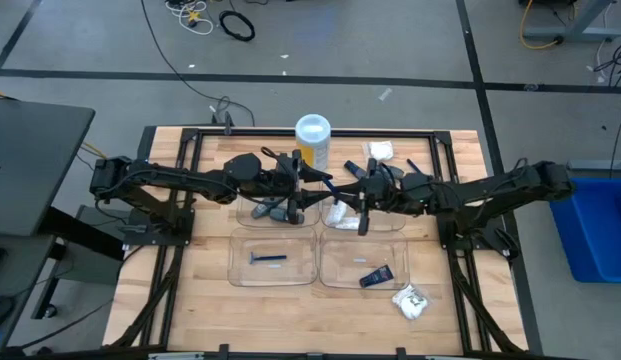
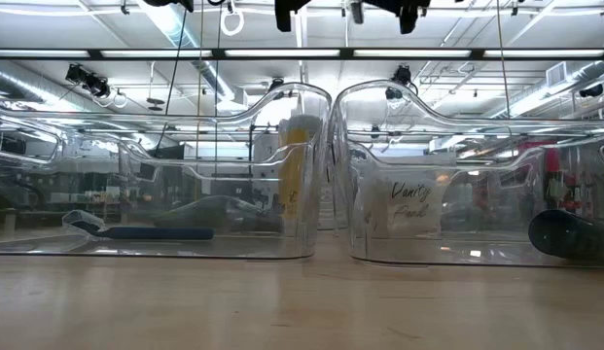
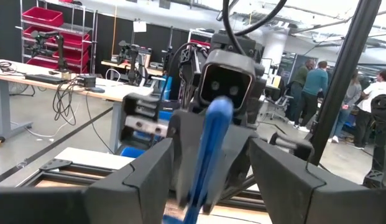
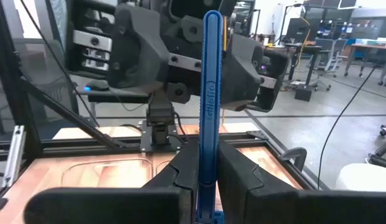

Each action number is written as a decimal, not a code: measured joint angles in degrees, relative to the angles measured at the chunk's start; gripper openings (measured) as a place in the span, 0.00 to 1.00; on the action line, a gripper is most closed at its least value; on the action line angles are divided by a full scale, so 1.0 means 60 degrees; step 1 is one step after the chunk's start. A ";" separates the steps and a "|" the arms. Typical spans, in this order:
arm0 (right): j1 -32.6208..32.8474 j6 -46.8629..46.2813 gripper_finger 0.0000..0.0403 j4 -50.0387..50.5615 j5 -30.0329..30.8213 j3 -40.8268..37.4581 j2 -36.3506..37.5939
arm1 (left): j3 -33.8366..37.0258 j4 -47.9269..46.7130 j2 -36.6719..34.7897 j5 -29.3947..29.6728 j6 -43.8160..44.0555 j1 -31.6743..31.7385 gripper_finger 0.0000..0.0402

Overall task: Pick & Place Travel size toiletries
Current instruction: Put the bottom blue shaver into the bottom left transparent bin

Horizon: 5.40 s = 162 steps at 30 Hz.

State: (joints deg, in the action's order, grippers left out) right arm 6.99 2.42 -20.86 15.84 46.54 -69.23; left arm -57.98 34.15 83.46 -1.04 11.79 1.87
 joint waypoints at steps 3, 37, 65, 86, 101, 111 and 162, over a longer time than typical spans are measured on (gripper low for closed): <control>-0.0082 0.0004 0.11 -0.0385 0.0000 0.0000 -0.0275 | -0.0003 -0.0004 0.0000 0.0000 0.0000 -0.0003 0.53; -0.0118 -0.0001 0.11 -0.0712 -0.0001 0.0000 -0.0571 | -0.0001 -0.0036 0.0000 0.0070 -0.0262 0.0000 0.17; -0.0118 0.0033 0.24 -0.0729 0.0004 0.0000 -0.0571 | -0.0001 -0.0038 0.0000 -0.0026 -0.0397 0.0000 0.10; -0.0093 -0.0550 0.45 0.0140 -0.0173 0.0000 0.0262 | -0.0009 -0.0444 -0.0136 -0.0193 -0.0384 0.0015 0.10; -0.0084 -0.0681 0.17 0.0877 -0.1451 0.0000 0.0561 | 0.0000 -0.2085 -0.0602 -0.0605 -0.0550 0.0015 0.09; -0.0078 -0.0681 0.07 0.1161 -0.2004 0.0000 0.0558 | -0.0001 -0.4108 -0.0745 -0.1562 -0.0430 -0.0004 0.09; -0.0078 -0.1082 0.02 0.1966 -0.2007 0.0000 0.0554 | -0.0004 -0.9628 -0.0732 -0.1518 0.1764 -0.2885 0.15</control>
State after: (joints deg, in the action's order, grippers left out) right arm 6.52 -4.08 -9.06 3.79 46.54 -65.91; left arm -58.00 -23.62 79.07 -10.15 22.37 -15.44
